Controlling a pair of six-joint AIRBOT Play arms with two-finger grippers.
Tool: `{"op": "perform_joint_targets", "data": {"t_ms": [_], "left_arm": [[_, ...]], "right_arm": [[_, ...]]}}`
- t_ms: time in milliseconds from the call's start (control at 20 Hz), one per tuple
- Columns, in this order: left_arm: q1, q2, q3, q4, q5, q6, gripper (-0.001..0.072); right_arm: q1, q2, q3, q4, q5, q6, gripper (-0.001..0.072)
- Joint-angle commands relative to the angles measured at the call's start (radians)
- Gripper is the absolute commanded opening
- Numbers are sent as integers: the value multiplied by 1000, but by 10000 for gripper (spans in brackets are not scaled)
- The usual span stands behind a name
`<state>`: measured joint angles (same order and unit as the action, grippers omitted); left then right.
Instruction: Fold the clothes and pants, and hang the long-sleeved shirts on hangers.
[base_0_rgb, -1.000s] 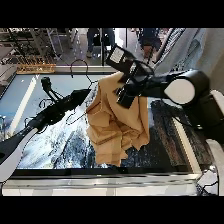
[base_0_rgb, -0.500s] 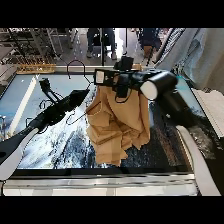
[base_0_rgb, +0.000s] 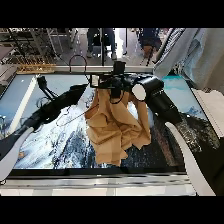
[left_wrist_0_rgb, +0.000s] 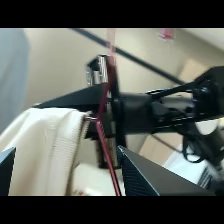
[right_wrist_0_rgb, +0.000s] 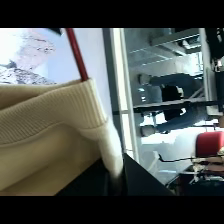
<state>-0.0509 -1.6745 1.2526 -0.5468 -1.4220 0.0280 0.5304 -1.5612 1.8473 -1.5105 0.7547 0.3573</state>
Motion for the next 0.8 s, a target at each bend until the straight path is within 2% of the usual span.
{"op": "perform_joint_targets", "data": {"t_ms": [0,50,150,250,300,350,400,500,550,600,650,750], "left_arm": [[96,58,96,401,167,-185,720],[125,83,149,510,185,-267,720],[183,137,253,630,220,-360,719],[224,203,353,734,280,-405,718],[231,236,397,800,326,-488,713],[234,275,434,905,381,-690,701],[233,315,449,1027,402,-912,694],[195,391,450,1362,322,-1341,470],[163,406,448,1511,244,-1533,452],[121,407,447,1620,160,-1658,452],[69,401,432,1678,92,-1763,494],[-42,393,351,1664,124,-1897,507]], "right_arm": [[0,-3,0,-16,137,-8,16],[0,-3,-5,-24,153,-7,16],[0,-3,-21,-43,170,5,16],[0,-3,-36,-43,177,28,16],[0,-4,-41,-48,169,52,15],[-1,-4,-40,-72,153,139,15],[-3,-3,-39,-135,119,299,15],[-3,-3,-30,-313,83,668,15],[-3,-3,-21,-376,90,778,15],[-3,-3,-8,-423,109,858,15],[-3,-3,5,-467,136,919,15],[-3,-3,32,-504,209,951,15]]}}
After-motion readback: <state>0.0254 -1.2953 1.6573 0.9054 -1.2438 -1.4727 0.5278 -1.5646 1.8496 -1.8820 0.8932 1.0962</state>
